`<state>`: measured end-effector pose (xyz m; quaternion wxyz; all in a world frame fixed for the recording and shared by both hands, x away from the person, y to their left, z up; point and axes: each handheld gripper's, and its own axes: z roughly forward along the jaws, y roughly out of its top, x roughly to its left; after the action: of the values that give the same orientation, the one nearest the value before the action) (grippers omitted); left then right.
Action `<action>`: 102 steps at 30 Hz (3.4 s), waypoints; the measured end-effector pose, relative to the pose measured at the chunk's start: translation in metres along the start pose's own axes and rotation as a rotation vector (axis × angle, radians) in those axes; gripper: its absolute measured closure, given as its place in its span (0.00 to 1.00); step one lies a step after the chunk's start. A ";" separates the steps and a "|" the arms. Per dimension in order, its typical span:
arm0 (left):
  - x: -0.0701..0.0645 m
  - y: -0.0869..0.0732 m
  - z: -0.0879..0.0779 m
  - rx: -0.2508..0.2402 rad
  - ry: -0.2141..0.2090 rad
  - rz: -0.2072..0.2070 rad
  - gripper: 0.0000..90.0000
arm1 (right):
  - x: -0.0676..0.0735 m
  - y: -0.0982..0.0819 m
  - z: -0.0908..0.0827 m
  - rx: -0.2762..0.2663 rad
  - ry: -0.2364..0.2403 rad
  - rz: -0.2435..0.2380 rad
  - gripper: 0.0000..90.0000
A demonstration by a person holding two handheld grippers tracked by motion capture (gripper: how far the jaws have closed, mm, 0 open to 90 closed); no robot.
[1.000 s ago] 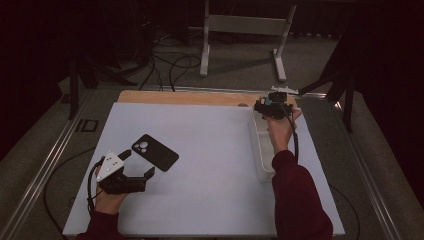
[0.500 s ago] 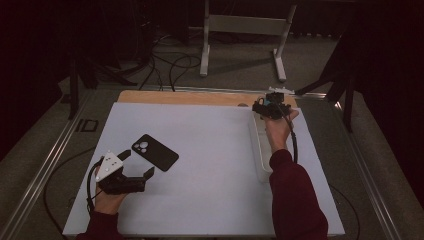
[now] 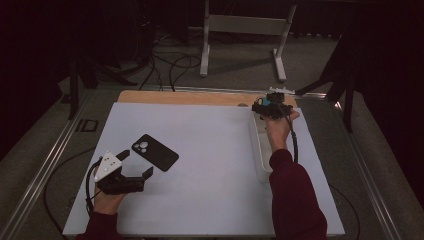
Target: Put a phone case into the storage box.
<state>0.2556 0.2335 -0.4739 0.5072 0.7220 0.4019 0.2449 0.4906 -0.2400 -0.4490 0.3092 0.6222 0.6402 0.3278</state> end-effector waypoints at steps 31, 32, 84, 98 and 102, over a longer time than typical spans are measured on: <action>0.000 0.000 0.003 0.020 0.005 0.002 0.00 | 0.020 -0.026 -0.075 -0.046 0.319 -0.168 0.09; 0.000 0.000 0.003 0.020 0.005 0.002 0.00 | 0.021 -0.028 -0.079 -0.053 0.333 -0.172 0.09; 0.001 0.002 0.010 0.038 0.005 0.003 0.00 | -0.014 -0.131 -0.170 -0.247 0.472 -0.171 0.09; 0.000 0.015 0.033 0.062 0.009 -0.015 0.14 | -0.018 -0.137 -0.175 -0.250 0.471 -0.169 0.09; 0.002 0.019 0.046 0.089 0.022 -0.028 0.30 | -0.019 -0.136 -0.175 -0.253 0.466 -0.168 0.09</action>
<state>0.2981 0.2072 -0.4728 0.4733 0.7355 0.4279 0.2278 0.2698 -0.2671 -0.4550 0.2549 0.4311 0.6973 0.5128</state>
